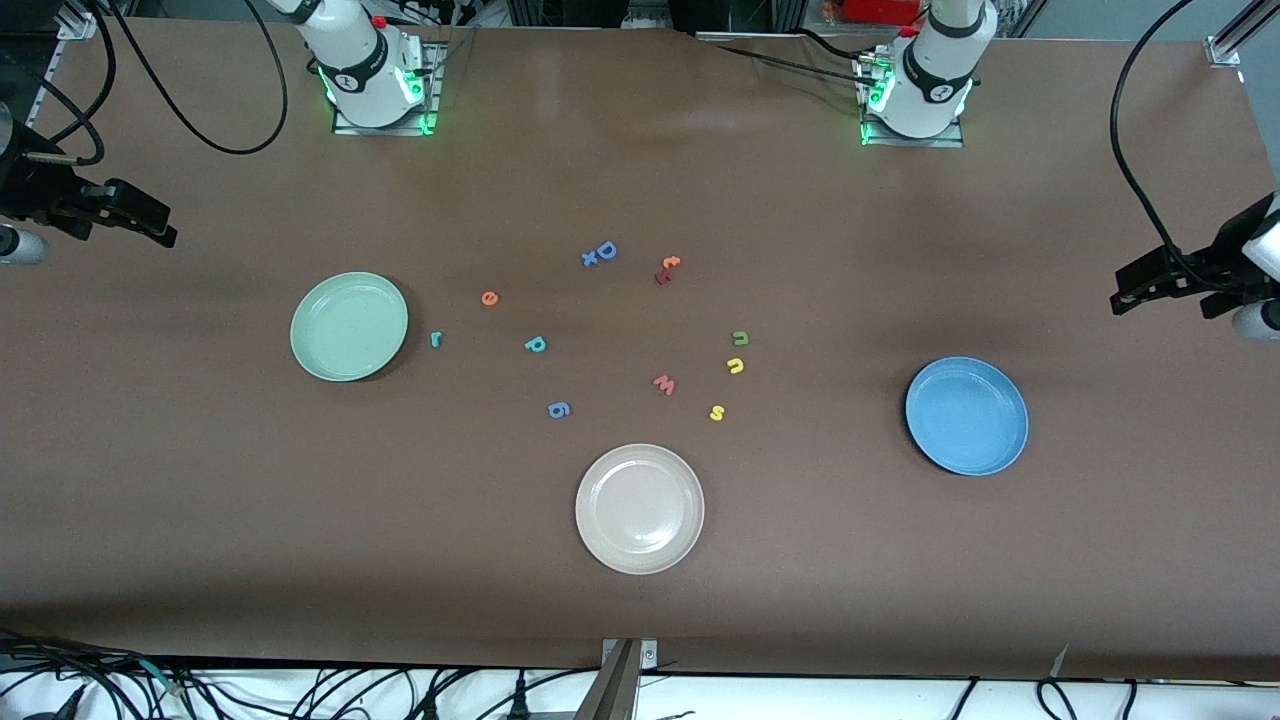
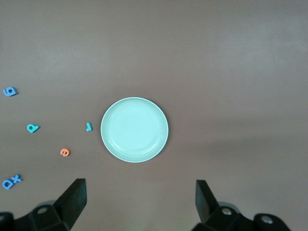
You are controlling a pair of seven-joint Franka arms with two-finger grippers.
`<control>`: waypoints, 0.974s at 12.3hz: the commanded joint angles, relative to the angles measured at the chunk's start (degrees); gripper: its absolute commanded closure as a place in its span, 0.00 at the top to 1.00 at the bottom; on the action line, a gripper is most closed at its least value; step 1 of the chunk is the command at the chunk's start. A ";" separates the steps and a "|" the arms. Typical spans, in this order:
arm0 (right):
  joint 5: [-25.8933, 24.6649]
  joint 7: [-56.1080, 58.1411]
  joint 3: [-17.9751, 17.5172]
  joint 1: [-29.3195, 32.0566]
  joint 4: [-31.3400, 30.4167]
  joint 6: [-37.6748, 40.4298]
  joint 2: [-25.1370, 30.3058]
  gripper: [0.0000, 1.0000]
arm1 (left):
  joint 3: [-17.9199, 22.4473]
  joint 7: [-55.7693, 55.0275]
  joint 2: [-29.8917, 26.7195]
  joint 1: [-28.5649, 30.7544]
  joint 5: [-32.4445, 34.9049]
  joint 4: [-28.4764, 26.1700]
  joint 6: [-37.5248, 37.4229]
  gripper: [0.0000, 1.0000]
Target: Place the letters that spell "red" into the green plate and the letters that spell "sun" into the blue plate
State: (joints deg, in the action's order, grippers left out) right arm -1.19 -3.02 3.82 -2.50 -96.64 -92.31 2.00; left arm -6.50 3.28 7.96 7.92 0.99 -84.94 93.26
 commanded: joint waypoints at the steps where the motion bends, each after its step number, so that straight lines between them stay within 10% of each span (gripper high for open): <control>1: 0.14 0.91 0.13 0.13 1.10 1.08 -0.33 1.00 | 0.08 0.33 -0.05 -0.10 -0.99 1.00 -0.28 1.00; 12: 5.49 -0.05 -0.40 -5.14 -1.88 -0.50 -8.66 1.00 | 0.17 0.24 -0.31 -0.10 -0.64 0.57 1.30 1.00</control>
State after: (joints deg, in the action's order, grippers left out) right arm 2.54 -3.04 3.41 -6.10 -98.82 -91.83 -3.04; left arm -6.46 3.28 7.95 7.87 0.99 -84.92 93.74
